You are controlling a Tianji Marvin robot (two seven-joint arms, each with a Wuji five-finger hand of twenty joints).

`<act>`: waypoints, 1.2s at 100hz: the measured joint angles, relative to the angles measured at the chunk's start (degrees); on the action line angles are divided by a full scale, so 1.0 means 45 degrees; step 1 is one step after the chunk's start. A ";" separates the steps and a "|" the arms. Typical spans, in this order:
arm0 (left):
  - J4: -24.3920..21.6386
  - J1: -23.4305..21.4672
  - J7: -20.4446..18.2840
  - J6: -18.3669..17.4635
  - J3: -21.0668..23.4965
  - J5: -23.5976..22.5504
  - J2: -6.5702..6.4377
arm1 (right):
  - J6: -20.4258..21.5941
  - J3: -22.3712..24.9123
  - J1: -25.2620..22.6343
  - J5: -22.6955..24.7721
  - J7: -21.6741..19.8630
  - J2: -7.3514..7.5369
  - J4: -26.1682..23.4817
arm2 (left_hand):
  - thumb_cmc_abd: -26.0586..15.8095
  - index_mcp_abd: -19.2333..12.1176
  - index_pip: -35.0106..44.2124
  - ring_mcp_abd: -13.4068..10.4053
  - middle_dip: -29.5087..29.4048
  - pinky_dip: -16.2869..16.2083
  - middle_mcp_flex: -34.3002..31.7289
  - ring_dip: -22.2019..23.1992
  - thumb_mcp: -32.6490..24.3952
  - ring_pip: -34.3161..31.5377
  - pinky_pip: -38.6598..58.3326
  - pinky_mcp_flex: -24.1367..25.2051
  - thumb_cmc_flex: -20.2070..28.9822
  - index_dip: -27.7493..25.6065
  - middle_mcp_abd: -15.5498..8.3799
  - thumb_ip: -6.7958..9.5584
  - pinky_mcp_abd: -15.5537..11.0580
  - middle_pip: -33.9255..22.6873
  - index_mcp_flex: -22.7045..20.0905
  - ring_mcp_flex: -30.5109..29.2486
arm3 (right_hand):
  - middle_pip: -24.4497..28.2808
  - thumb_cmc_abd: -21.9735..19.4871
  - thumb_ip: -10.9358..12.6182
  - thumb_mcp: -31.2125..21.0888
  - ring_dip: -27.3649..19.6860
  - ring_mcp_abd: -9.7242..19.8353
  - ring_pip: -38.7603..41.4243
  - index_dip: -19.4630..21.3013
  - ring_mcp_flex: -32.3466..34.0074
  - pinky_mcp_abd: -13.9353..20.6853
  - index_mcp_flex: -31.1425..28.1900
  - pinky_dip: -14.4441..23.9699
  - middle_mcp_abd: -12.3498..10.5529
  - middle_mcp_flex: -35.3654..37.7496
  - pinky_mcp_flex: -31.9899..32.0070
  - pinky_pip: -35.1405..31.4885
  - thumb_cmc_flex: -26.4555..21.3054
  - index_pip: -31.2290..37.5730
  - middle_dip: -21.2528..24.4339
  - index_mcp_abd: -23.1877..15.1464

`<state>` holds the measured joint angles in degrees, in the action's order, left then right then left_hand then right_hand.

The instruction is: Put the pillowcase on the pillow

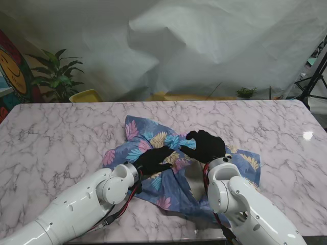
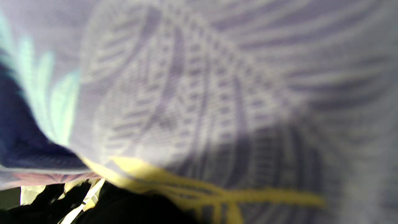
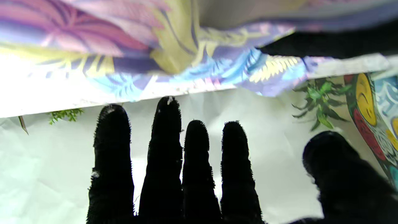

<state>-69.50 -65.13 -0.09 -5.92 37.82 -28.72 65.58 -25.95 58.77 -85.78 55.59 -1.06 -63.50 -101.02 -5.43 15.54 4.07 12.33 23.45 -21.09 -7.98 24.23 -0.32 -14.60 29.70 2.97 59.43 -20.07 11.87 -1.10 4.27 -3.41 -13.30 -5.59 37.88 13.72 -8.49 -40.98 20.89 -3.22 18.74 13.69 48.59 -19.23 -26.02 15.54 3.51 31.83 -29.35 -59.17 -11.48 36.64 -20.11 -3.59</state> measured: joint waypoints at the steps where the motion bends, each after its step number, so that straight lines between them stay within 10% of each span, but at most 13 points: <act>1: 0.0000 0.0001 0.0000 0.0004 0.0000 -0.0004 0.0001 | 0.0083 0.0103 -0.0099 0.0012 0.0032 0.0000 -0.0101 | 0.0000 0.0000 0.0000 0.0000 0.0000 0.0000 0.0000 0.0000 0.0000 0.0000 0.0000 0.0000 0.0000 0.0000 0.0000 0.0000 0.0000 0.0000 0.0000 0.0000 | -0.0052 -0.0014 0.0001 -0.0015 -0.0105 -0.0028 -0.0044 0.0002 -0.0168 0.0000 0.0038 -0.0017 0.0000 -0.0033 0.0225 0.0069 0.0003 0.0050 0.0074 0.0000; 22: -0.0053 0.0000 -0.0067 0.0122 0.0028 -0.0040 0.0013 | 0.0592 0.1695 -0.2302 0.3885 0.0405 0.0153 -0.2087 | 0.0003 0.0000 0.0000 0.0000 0.0000 0.0000 0.0000 0.0005 0.0000 0.0000 0.0005 0.0000 -0.0006 -0.0004 -0.0012 0.0000 -0.0002 0.0000 0.0000 0.0000 | -0.0549 -0.0554 0.0248 0.1074 -0.0711 0.0455 -0.0306 0.0197 -0.0884 0.0505 0.0251 -0.0095 -0.0653 -0.0064 0.1847 0.0273 -0.0391 -0.0233 0.0280 -0.0278; 43: -0.0097 -0.0027 -0.0145 0.0145 0.0109 -0.0085 0.0010 | 0.3257 0.3156 -0.3917 0.7005 -0.2183 0.0566 -0.2533 | 0.0010 -0.0015 0.0000 -0.0003 0.0000 0.0000 0.0000 0.0008 0.0007 -0.0001 0.0007 0.0000 -0.0135 -0.0007 -0.0028 0.0000 -0.0012 0.0000 0.0000 0.0000 | -0.1201 0.0886 0.0250 -0.1723 -0.1742 0.1373 -0.1008 0.0322 -0.2134 0.2022 0.0499 -0.0249 -0.1456 -0.0133 0.2768 0.0928 -0.0478 -0.0297 0.0461 -0.0655; 68: -0.0115 -0.0026 -0.0161 0.0148 0.0113 -0.0183 0.0001 | 0.3975 0.2347 -0.3633 0.6834 -0.1571 0.1067 -0.0778 | 0.0010 -0.0034 0.0000 -0.0003 0.0000 0.0000 0.0000 0.0009 0.0007 -0.0001 0.0015 0.0000 -0.0135 -0.0008 -0.0029 0.0000 -0.0014 0.0000 0.0000 -0.0001 | -0.1372 0.2049 -0.0125 -0.2811 -0.2053 0.1263 -0.1291 -0.0159 -0.3865 0.2437 0.2319 -0.0366 -0.1371 -0.2130 0.3760 0.1339 0.0966 -0.0533 0.0492 -0.0401; 95: -0.0156 -0.0084 -0.0173 0.0186 0.0193 -0.0180 -0.0003 | 0.3001 0.0971 -0.2503 0.4958 -0.0636 0.1089 0.0017 | 0.0010 -0.0035 0.0000 -0.0017 0.0000 0.0000 0.0000 0.0012 0.0007 -0.0004 0.0019 0.0000 -0.0135 -0.0013 -0.0029 0.0000 -0.0026 0.0000 0.0000 -0.0006 | -0.1358 -0.1954 -0.0091 0.2737 -0.2054 0.0717 -0.1291 -0.0306 -0.4673 0.2191 0.3065 -0.0415 -0.0939 -0.3007 0.4413 0.1449 0.2392 -0.1013 0.0606 0.0355; 120: -0.0209 -0.0168 -0.0157 0.0201 0.0274 -0.0165 -0.0002 | 0.2196 0.0519 -0.2038 0.3376 0.0345 0.0796 0.0264 | 0.0010 -0.0049 0.0000 -0.0057 0.0000 0.0000 0.0000 0.0013 0.0007 -0.0004 0.0020 0.0000 -0.0135 -0.0015 -0.0029 0.0000 -0.0055 0.0000 0.0000 -0.0006 | -0.1358 -0.2775 0.0392 0.5471 -0.2054 0.0508 -0.1291 -0.0325 -0.4673 0.1952 0.3081 -0.0505 -0.0818 -0.2994 0.4488 0.1463 0.1071 -0.1839 0.0620 0.0342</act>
<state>-70.44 -65.89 -0.80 -5.02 39.05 -29.47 65.57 -16.07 61.11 -94.95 70.78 0.49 -59.92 -99.83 -5.39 15.32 4.07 12.08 23.45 -21.09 -7.98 24.29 -0.29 -14.62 29.79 2.97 58.83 -20.13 11.74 -1.10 4.02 -3.41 -13.30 -5.62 31.77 1.24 -6.73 -16.36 11.65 -0.93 12.93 12.23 27.56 -10.44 -12.15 13.27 -0.17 18.36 -9.15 -52.58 -6.66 28.36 -17.32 -2.05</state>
